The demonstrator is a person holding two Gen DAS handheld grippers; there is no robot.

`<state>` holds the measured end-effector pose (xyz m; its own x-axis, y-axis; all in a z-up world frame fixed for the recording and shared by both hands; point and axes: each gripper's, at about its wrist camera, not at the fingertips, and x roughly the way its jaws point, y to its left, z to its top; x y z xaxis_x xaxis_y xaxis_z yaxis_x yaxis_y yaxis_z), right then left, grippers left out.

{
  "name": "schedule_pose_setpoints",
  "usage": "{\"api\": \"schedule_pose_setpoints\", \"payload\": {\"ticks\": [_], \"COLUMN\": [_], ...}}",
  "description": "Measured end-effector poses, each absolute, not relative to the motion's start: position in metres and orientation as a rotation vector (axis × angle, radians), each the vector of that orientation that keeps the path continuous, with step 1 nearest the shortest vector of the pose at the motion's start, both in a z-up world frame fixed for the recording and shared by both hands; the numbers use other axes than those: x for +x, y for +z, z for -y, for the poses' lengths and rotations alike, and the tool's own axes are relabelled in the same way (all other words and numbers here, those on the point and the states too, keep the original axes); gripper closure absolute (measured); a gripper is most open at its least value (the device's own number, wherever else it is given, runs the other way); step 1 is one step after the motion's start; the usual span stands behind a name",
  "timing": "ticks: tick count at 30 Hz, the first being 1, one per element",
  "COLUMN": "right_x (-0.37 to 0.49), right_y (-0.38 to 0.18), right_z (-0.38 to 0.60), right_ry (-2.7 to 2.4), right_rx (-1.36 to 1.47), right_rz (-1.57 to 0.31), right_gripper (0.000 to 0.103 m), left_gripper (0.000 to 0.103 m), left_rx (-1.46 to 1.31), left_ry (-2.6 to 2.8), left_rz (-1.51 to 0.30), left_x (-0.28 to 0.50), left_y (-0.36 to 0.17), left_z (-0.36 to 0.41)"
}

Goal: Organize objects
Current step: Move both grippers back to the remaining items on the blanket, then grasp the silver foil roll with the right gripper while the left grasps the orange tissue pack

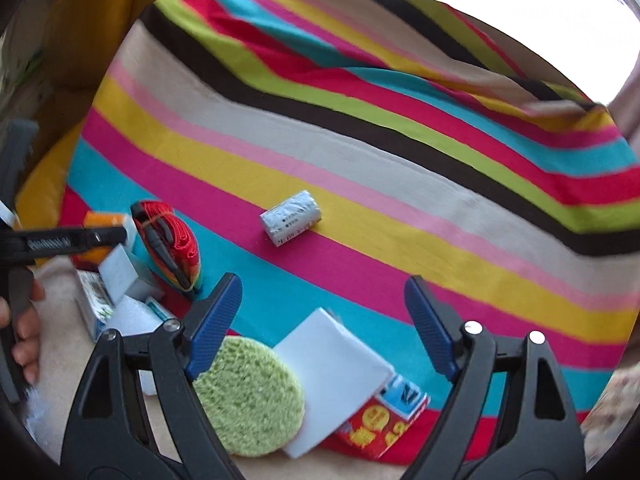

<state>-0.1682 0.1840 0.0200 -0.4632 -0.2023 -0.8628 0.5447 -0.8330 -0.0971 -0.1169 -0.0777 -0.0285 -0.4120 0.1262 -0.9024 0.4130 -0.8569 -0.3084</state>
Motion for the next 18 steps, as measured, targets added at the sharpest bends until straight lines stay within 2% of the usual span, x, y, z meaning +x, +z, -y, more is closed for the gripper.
{"api": "schedule_pose_setpoints", "payload": {"ticks": [4,13,18], "right_x": [-0.183,-0.217,-0.231], "right_y": [0.007,-0.017,-0.028], "right_z": [-0.165,-0.146,-0.137], "right_ry": [-2.189,-2.024,-1.974], "right_rx": [1.262,1.251,1.265], "right_rz": [-0.624,-0.685,-0.697], "right_gripper": [0.017,0.018,0.025], "left_gripper": [0.028,0.028,0.028], "left_rx": [1.516,1.453,1.457], "left_ry": [-2.432,-2.467,-2.466], "left_rz": [-0.732,-0.716,-0.725], "left_x": [-0.112,-0.107,-0.111], "left_y": [-0.023,-0.021,-0.023], "left_z": [0.075,0.074,0.083]}}
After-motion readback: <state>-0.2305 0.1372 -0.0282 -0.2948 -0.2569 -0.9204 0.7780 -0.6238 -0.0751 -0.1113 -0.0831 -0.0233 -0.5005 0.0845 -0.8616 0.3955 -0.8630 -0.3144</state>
